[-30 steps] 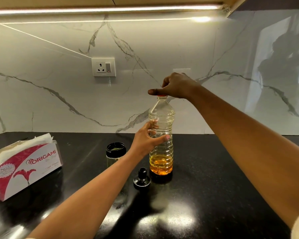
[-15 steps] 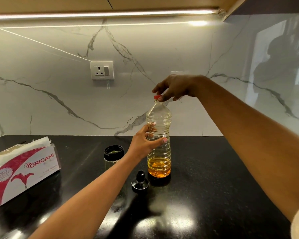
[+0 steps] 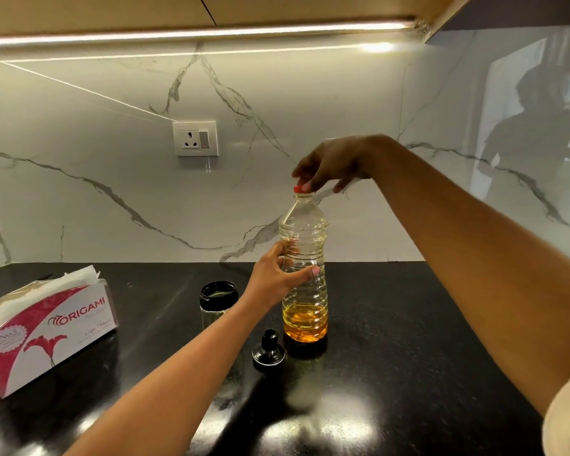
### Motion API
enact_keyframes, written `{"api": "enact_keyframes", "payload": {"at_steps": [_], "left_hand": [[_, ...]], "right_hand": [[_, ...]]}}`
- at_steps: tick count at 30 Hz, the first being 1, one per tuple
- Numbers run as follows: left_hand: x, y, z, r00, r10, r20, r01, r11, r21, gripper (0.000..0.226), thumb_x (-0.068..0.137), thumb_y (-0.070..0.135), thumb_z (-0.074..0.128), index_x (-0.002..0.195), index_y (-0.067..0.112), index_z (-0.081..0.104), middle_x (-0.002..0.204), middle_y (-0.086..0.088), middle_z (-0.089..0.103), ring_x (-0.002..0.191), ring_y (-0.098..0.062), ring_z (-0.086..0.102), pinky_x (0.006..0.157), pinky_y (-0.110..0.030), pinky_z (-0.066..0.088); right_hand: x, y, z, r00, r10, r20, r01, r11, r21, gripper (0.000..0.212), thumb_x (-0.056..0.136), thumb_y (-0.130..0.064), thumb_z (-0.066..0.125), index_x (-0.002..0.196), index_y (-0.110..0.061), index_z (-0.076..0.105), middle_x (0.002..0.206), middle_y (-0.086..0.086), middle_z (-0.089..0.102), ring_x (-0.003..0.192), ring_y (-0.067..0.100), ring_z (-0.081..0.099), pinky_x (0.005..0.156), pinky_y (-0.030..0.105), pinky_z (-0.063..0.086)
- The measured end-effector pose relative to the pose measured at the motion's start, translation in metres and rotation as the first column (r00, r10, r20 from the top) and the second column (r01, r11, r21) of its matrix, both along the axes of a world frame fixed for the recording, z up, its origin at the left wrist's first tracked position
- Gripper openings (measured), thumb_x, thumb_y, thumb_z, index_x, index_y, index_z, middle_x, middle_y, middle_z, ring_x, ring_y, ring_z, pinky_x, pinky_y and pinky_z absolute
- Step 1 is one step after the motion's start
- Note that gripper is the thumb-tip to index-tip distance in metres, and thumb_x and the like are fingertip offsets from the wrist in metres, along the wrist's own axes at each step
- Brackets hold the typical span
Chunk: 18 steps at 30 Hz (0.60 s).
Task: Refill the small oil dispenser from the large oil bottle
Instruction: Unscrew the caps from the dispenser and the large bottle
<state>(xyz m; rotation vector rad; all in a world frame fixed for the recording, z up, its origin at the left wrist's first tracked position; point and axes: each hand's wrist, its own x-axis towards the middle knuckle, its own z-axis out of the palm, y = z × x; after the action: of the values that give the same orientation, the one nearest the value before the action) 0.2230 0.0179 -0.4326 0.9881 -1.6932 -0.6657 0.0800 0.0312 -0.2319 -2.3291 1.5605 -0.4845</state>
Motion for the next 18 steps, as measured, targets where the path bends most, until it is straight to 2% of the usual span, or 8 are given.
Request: {"api": "enact_keyframes", "payload": {"at_steps": [2, 5, 8, 10, 12, 14, 16, 18], "left_hand": [[0.000, 0.001, 0.000, 1.000, -0.005, -0.002, 0.005, 1.000, -0.002, 0.058, 0.072, 0.034, 0.080, 0.118, 0.031, 0.045, 0.100, 0.021, 0.056, 0.098, -0.003, 0.056, 0.072, -0.009, 0.043], [-0.001, 0.001, 0.000, 1.000, -0.010, -0.012, 0.010, 1.000, -0.002, 0.056, 0.072, 0.033, 0.080, 0.117, 0.031, 0.045, 0.100, 0.020, 0.057, 0.099, -0.005, 0.057, 0.073, -0.009, 0.044], [-0.001, -0.001, -0.001, 1.000, -0.002, -0.008, 0.002, 1.000, -0.002, 0.057, 0.072, 0.035, 0.080, 0.118, 0.031, 0.046, 0.104, 0.015, 0.058, 0.103, -0.008, 0.057, 0.075, -0.010, 0.044], [-0.001, -0.001, 0.000, 1.000, 0.004, 0.005, -0.004, 1.000, -0.007, 0.058, 0.072, 0.035, 0.080, 0.120, 0.030, 0.046, 0.105, 0.014, 0.058, 0.102, -0.007, 0.056, 0.075, -0.009, 0.044], [-0.001, -0.001, 0.000, 1.000, 0.006, 0.009, -0.006, 1.000, -0.008, 0.058, 0.073, 0.034, 0.079, 0.121, 0.028, 0.047, 0.103, 0.016, 0.058, 0.099, -0.004, 0.056, 0.072, -0.008, 0.044], [-0.001, 0.000, -0.001, 1.000, 0.007, 0.008, -0.007, 1.000, -0.009, 0.059, 0.073, 0.034, 0.079, 0.123, 0.026, 0.048, 0.103, 0.017, 0.058, 0.099, -0.004, 0.057, 0.071, -0.008, 0.046], [-0.001, 0.000, -0.002, 1.000, 0.009, 0.008, -0.009, 1.000, -0.009, 0.062, 0.073, 0.034, 0.079, 0.126, 0.024, 0.048, 0.105, 0.015, 0.058, 0.101, -0.006, 0.057, 0.075, -0.010, 0.046], [-0.001, 0.000, -0.001, 1.000, 0.015, 0.014, -0.015, 1.000, -0.007, 0.064, 0.073, 0.035, 0.079, 0.127, 0.024, 0.047, 0.106, 0.013, 0.057, 0.103, -0.007, 0.056, 0.079, -0.012, 0.045]], "right_hand": [[-0.002, -0.004, -0.001, 0.998, -0.055, 0.036, 0.057, 0.996, -0.068, 0.047, 0.083, -0.040, 0.065, 0.121, -0.012, 0.058, 0.115, 0.007, 0.062, 0.102, 0.019, 0.059, 0.074, 0.029, 0.053], [0.006, -0.006, -0.012, 0.966, -0.244, -0.085, 0.196, 0.907, -0.372, 0.061, 0.076, -0.067, 0.055, 0.072, -0.007, 0.062, 0.065, 0.003, 0.062, 0.055, 0.011, 0.057, 0.057, 0.022, 0.047], [0.019, -0.009, -0.018, 0.922, -0.303, -0.241, 0.131, 0.830, -0.542, 0.058, 0.077, -0.065, 0.059, 0.057, -0.011, 0.051, 0.054, -0.002, 0.055, 0.050, 0.008, 0.050, 0.064, 0.026, 0.046], [0.023, -0.010, -0.011, 0.931, -0.267, -0.250, 0.129, 0.879, -0.459, 0.048, 0.080, -0.051, 0.066, 0.062, -0.009, 0.051, 0.058, 0.002, 0.055, 0.050, 0.010, 0.051, 0.056, 0.023, 0.047], [0.023, -0.010, -0.001, 0.959, -0.170, -0.226, 0.113, 0.963, -0.244, 0.035, 0.082, -0.034, 0.069, 0.075, -0.002, 0.059, 0.068, 0.008, 0.061, 0.052, 0.014, 0.057, 0.048, 0.022, 0.050], [0.021, -0.009, 0.006, 0.967, -0.082, -0.242, 0.058, 0.993, -0.106, 0.028, 0.085, -0.024, 0.068, 0.094, 0.003, 0.065, 0.084, 0.013, 0.066, 0.068, 0.019, 0.066, 0.058, 0.025, 0.057], [0.018, -0.011, 0.010, 0.967, -0.013, -0.256, -0.006, 0.997, -0.072, 0.027, 0.087, -0.016, 0.065, 0.108, 0.000, 0.064, 0.103, 0.015, 0.066, 0.090, 0.022, 0.066, 0.071, 0.027, 0.057], [0.013, -0.010, 0.012, 0.973, 0.043, -0.226, -0.059, 0.996, -0.064, 0.029, 0.088, -0.008, 0.062, 0.116, -0.005, 0.061, 0.110, 0.010, 0.063, 0.095, 0.017, 0.062, 0.074, 0.023, 0.053]]}}
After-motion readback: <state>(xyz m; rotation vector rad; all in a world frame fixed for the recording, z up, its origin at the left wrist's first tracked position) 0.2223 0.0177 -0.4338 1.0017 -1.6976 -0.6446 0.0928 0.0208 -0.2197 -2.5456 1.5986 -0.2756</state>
